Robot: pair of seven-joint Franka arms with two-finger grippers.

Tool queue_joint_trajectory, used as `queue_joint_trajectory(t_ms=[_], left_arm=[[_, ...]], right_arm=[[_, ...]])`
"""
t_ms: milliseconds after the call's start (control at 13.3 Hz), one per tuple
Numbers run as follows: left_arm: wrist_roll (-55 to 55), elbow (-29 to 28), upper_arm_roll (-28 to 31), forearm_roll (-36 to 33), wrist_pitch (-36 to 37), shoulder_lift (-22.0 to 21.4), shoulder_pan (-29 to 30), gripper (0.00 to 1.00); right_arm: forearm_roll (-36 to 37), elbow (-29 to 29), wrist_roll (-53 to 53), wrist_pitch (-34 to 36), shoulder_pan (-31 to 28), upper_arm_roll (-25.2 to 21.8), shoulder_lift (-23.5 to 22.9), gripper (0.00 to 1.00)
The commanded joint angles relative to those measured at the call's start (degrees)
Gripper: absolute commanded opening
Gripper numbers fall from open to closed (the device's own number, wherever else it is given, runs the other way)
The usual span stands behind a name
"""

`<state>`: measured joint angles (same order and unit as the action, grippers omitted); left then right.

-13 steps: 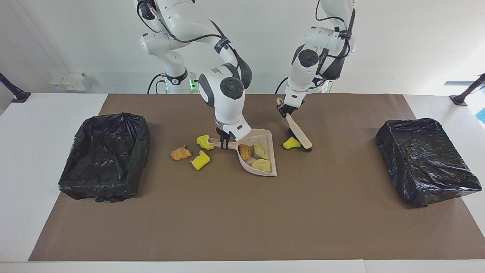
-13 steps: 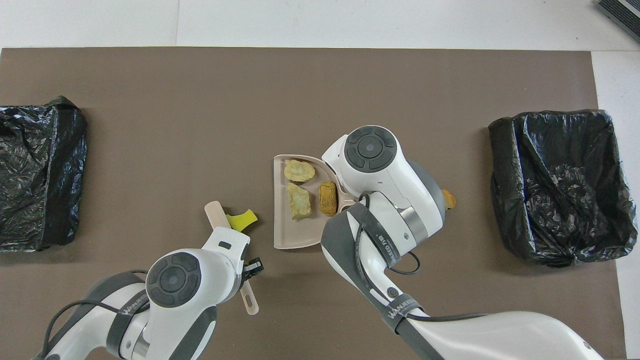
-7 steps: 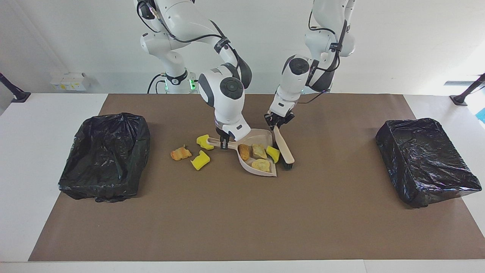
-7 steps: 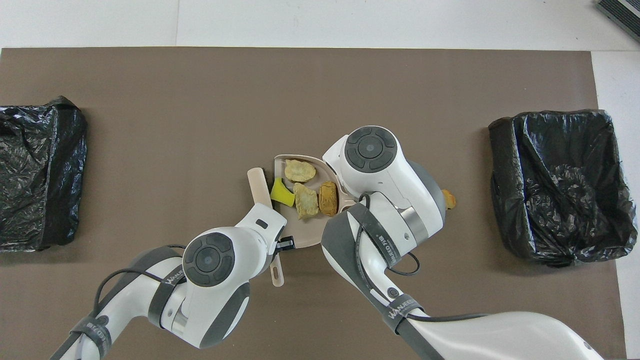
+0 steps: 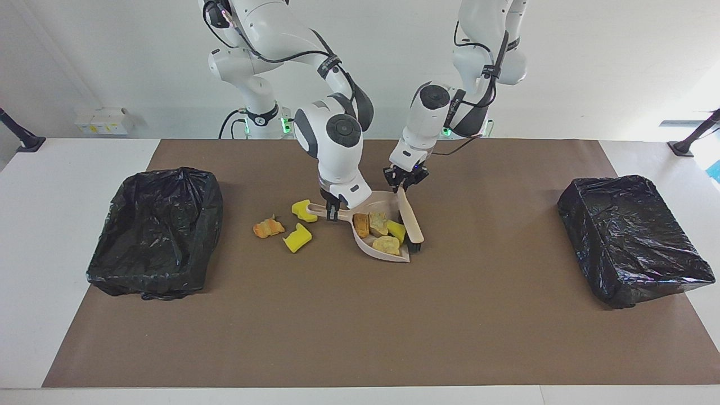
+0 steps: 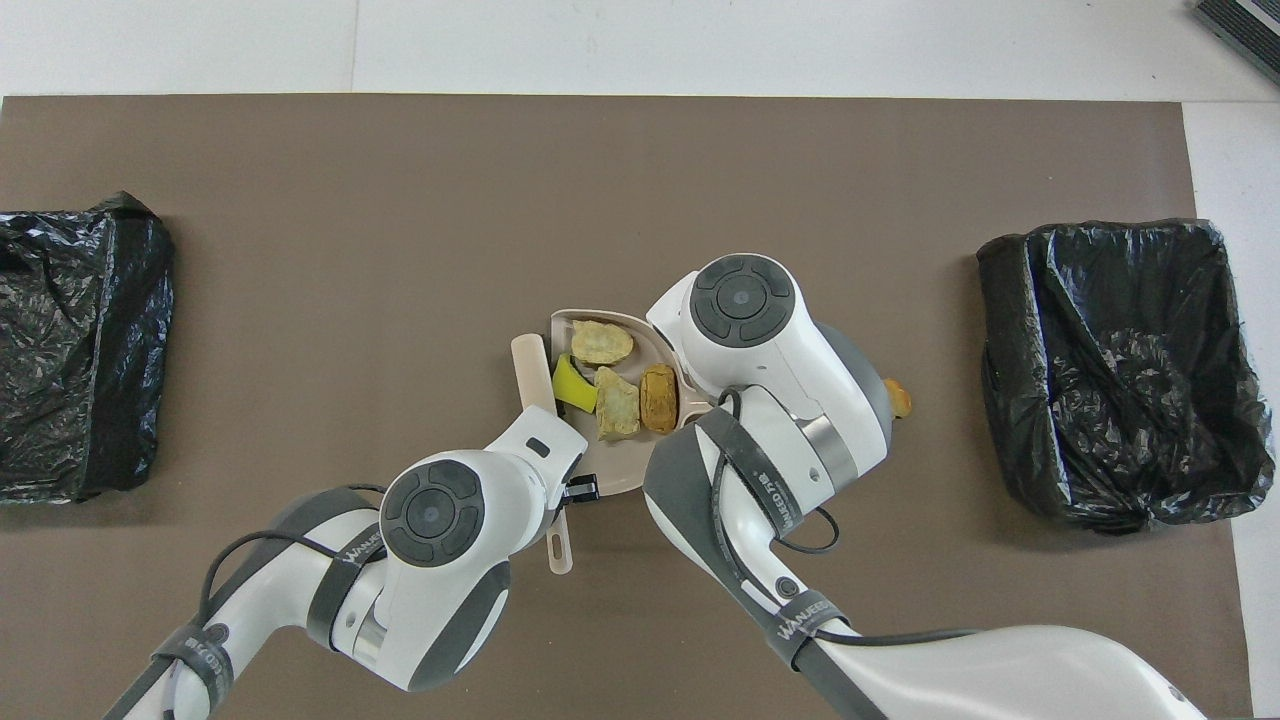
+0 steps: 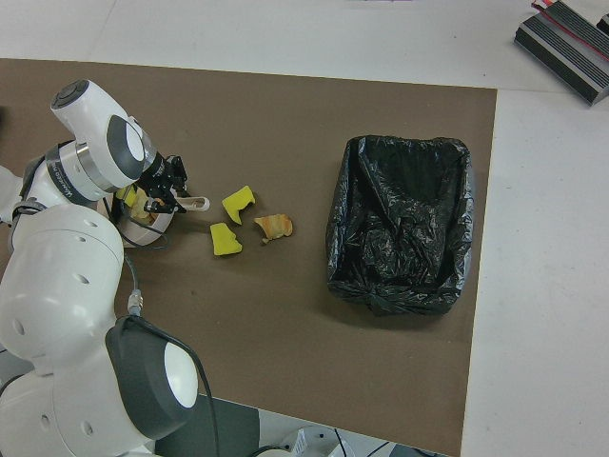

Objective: Sweep and dump trash in bin
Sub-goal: 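Sweep the yellow sponge piece with the brush into the held dustpan, then carry the loaded dustpan with the right gripper over the nearer bin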

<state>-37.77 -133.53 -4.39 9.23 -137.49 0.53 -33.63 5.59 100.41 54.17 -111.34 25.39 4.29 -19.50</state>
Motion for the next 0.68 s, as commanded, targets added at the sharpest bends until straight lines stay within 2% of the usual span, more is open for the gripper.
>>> queue_joint_trajectory(t_ms=[0, 225, 375, 600], left_arm=[[2.00, 0.55, 0.17, 0.44, 3.63, 0.35, 3.22, 0.00], [1.91, 0.72, 0.18, -2.63, 4.33, 0.00, 5.94, 0.00], [1.91, 1.69, 0.35, -2.81, 6.61, -0.18, 6.91, 0.00], [2.18, 6.24, 0.44, -6.41, 13.71, -1.32, 11.20, 0.00]], right_arm=[[-0.14, 1.37, -1.96, -0.20, -0.78, 0.28, 1.48, 0.00], [-0.57, 1.02, -1.79, -0.11, -1.92, 0.28, 1.66, 0.00], [-4.51, 1.01, -0.91, 0.07, -3.76, 0.28, 2.71, 0.00], [-8.30, 0.75, 0.32, 1.55, -6.92, 0.28, 4.90, 0.00]])
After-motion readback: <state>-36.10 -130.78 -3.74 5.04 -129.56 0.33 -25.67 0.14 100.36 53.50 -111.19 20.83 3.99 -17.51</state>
